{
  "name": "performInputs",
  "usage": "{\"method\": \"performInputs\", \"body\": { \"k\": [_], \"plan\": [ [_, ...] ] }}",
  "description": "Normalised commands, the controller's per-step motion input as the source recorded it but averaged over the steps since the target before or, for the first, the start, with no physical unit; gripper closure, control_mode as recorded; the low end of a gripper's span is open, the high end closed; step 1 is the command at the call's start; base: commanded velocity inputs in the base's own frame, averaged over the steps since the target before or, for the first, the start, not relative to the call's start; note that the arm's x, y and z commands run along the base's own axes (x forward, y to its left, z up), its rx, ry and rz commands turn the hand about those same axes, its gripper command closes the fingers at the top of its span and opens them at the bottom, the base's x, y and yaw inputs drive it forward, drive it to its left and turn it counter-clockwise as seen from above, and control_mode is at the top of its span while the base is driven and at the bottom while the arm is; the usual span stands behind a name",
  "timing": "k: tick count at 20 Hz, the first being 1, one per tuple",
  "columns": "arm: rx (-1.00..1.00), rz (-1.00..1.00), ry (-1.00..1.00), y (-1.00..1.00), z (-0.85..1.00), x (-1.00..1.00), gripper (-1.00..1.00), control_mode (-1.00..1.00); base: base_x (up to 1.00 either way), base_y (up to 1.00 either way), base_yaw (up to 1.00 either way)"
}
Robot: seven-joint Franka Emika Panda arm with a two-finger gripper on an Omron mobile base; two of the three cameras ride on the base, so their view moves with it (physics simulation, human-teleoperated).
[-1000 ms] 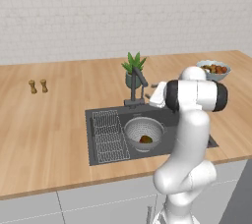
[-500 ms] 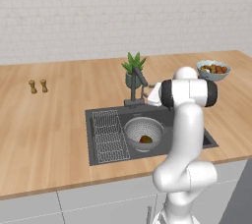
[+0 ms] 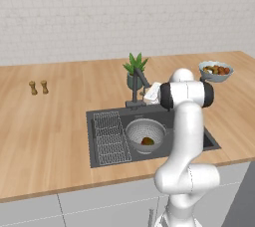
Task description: Put the colander in the sink, put the mango, apple in the colander, and turn on the sink faucet and pour water over the colander.
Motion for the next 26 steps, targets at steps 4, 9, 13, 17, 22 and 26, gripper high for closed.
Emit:
{"method": "performInputs", "body": {
  "k": [4,9,13,17,22,26],
  "plan": [
    [-0.02,-0.01,0.01,0.16,-0.06,0.26,-1.00,-1.00,0.00,0.00,0.00],
    [-0.03,-0.04,0.00,0.13,0.00,0.16,-1.00,-1.00,0.00,0.00,0.00],
    [-0.03,-0.11,0.00,0.19,0.00,0.16,-1.00,-1.00,0.00,0.00,0.00],
    [-0.08,-0.16,0.03,0.04,-0.01,0.30,1.00,-1.00,0.00,0.00,0.00],
    [-0.15,-0.20,0.05,-0.35,-0.07,0.27,1.00,-1.00,0.00,0.00,0.00],
    [-0.13,-0.14,0.03,-0.80,-0.11,0.16,1.00,-1.00,0.00,0.00,0.00]
  ]
}}
